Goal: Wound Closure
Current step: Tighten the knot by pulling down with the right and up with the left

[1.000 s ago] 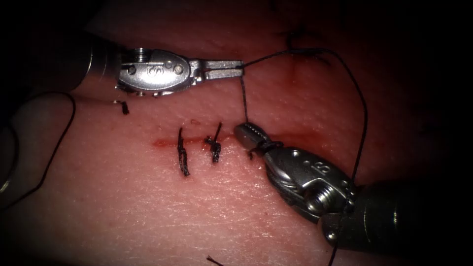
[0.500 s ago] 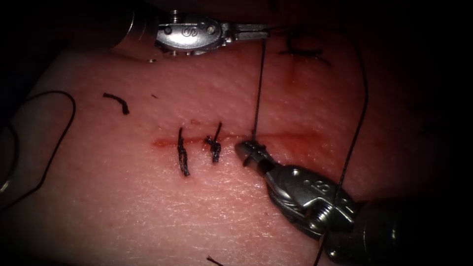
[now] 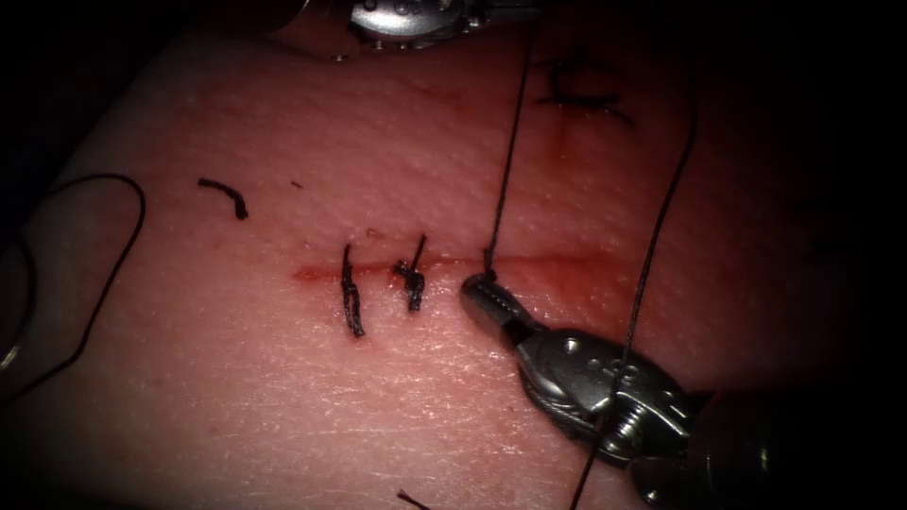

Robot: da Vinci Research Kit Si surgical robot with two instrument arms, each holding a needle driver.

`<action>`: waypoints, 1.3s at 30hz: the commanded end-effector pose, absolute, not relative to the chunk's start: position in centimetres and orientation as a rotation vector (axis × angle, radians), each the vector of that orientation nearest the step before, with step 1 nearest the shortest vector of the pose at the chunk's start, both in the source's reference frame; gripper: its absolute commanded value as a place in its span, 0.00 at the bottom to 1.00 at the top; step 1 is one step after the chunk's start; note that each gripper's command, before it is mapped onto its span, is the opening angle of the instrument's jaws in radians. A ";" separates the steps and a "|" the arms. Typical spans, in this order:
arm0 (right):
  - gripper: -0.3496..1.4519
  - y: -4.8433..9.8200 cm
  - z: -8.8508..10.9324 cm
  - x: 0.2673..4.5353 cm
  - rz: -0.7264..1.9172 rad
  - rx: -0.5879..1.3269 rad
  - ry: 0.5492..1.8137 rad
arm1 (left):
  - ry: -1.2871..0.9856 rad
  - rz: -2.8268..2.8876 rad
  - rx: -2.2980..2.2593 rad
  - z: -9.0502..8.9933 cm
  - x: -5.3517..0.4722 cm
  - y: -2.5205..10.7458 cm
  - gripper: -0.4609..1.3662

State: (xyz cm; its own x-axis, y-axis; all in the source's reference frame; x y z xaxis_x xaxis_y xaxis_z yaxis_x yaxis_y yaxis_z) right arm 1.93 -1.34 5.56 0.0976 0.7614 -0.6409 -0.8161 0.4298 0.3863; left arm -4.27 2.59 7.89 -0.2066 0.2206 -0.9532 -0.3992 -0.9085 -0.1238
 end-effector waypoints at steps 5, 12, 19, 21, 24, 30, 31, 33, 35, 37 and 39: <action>0.00 -1.4 5.5 1.93 1.169 -0.001 0.916 | 0.236 2.177 -1.660 8.0 -4.30 2.7 0.06; 0.00 -1.4 5.6 1.94 1.464 0.203 0.883 | 0.275 2.186 -1.653 8.1 -4.34 2.8 0.06; 0.00 -1.5 5.6 1.94 1.576 0.378 0.811 | 0.317 2.206 -1.637 8.2 -4.36 2.9 0.06; 0.00 -1.6 5.7 1.95 1.596 0.419 0.772 | 0.328 2.210 -1.632 8.2 -4.37 3.0 0.06; 0.00 -1.7 5.7 1.96 1.603 0.446 0.753 | 0.339 2.217 -1.629 8.2 -4.38 3.0 0.06; 0.00 -1.9 5.7 2.01 1.579 0.485 0.739 | 0.344 2.223 -1.627 8.3 -4.35 3.0 0.06; 0.00 -1.9 5.7 2.02 1.578 0.488 0.736 | 0.344 2.223 -1.627 8.3 -4.34 3.0 0.06; 0.00 -1.9 5.6 2.02 1.577 0.492 0.736 | 0.343 2.223 -1.628 8.3 -4.34 3.0 0.06; 0.00 -1.9 5.6 2.03 1.580 0.491 0.750 | 0.350 2.227 -1.622 8.3 -4.32 3.0 0.06; 0.00 -1.9 5.6 2.03 1.581 0.492 0.755 | 0.350 2.226 -1.618 8.3 -4.30 3.0 0.06; 0.00 -1.8 5.6 2.02 1.582 0.492 0.768 | 0.351 2.225 -1.611 8.3 -4.28 3.0 0.06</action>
